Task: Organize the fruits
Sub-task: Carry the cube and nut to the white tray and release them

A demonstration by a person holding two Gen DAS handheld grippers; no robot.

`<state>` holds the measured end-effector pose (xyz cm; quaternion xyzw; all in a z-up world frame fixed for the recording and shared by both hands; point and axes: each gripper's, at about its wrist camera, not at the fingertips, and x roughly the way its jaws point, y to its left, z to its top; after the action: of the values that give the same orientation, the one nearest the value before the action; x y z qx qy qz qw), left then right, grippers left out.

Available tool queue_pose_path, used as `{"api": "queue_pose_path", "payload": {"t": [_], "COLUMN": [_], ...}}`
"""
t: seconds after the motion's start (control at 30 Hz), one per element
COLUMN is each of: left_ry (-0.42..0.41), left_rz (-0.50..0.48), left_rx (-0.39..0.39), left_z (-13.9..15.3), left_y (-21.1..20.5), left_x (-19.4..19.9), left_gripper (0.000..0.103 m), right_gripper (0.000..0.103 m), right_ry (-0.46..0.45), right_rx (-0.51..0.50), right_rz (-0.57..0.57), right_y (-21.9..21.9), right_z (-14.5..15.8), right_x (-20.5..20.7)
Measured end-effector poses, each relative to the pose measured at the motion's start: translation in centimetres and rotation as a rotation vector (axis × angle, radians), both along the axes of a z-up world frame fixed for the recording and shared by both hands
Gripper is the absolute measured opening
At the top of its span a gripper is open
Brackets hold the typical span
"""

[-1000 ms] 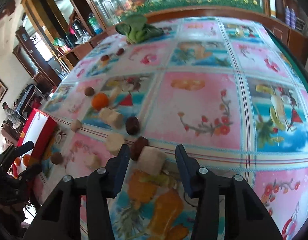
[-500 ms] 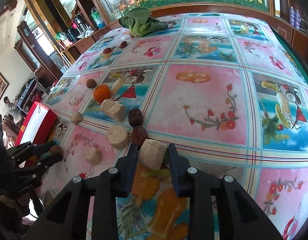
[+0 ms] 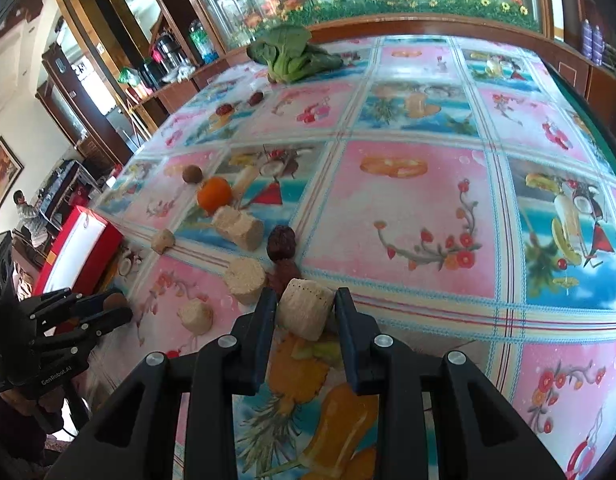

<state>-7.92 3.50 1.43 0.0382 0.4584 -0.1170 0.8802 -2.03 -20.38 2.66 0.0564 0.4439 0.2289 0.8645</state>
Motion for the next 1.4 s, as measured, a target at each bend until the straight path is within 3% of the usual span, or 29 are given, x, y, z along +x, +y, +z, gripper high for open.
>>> {"api": "queue_pose_path", "payload": {"t": [0.4,0.57,0.73,0.9,1.1,1.4], "left_ry": [-0.099,-0.174,-0.194,-0.187,-0.180,-0.180], "left_rz": [0.084,0.187,0.288,0.381,0.508,0.593], "left_rx": [-0.099,-0.098,-0.104,-0.066,0.023,0.086], "left_z": [3.8,6.1,6.4,5.4,4.1,2.6], "left_y": [3.3,7.0,10.8,13.6,17.0,19.8], "left_x": [-3.5,-5.4,-6.7,-7.7,-8.7,-9.6], "left_gripper": [0.026,0.026,0.026,0.026,0.026,0.026], "right_gripper": [0.028,0.028,0.028,0.028,0.028,0.028], "right_ry": [-0.063,-0.043,-0.054,-0.127,-0.106,-0.137], "right_rx": [0.075,0.130,0.168,0.246,0.253,0.216], "right_rz": [-0.034,0.045,0.155,0.301,0.436,0.474], "right_y": [0.6,3.8,9.2,15.5,23.0,26.8], "right_z": [1.0,1.0,1.4,3.0,2.6,1.4], "right_x": [-0.1,-0.9,-2.6,-4.5,-5.5,-6.6]}}
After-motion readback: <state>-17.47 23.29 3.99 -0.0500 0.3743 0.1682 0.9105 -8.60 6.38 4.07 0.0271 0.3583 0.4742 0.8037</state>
